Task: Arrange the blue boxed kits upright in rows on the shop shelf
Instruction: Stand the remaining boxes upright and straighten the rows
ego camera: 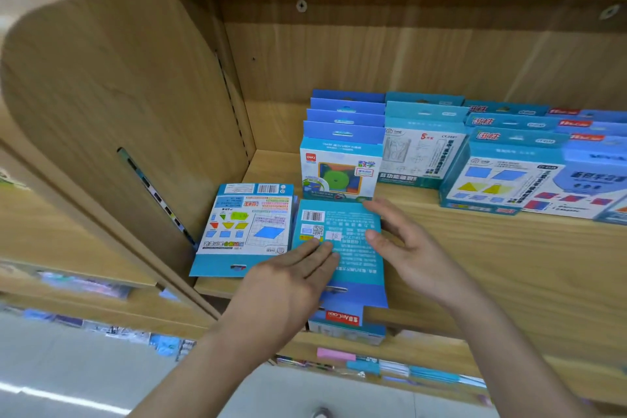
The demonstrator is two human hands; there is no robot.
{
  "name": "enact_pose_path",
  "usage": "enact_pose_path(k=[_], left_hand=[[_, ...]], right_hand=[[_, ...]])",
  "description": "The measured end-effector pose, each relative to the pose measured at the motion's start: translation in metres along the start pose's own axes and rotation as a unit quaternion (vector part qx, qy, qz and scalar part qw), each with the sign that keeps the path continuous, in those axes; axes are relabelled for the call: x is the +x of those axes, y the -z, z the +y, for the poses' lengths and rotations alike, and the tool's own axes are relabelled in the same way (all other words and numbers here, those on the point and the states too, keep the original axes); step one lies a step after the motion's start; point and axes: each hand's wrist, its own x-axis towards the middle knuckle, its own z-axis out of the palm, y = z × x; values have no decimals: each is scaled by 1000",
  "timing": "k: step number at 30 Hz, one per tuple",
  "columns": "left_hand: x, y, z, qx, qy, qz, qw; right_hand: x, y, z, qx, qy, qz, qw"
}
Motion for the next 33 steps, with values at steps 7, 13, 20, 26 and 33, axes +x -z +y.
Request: enact_pose_path(k=[7,13,20,26,33], left_hand=[[8,15,-9,-55,8,120,991],[59,57,-1,-284,141,229,920],[93,54,22,-561,247,198,764],[113,29,78,-595,240,84,762],[127,11,122,-608,270,35,746]], right_hand=[[-29,18,-16,103,20,-48,993],[-35,33,-25,8,84,90,992],[-41,68,-30,174,51,240,954],[-64,120,-4,258,-47,267,927],[-88,158,17,250,-39,214,943]])
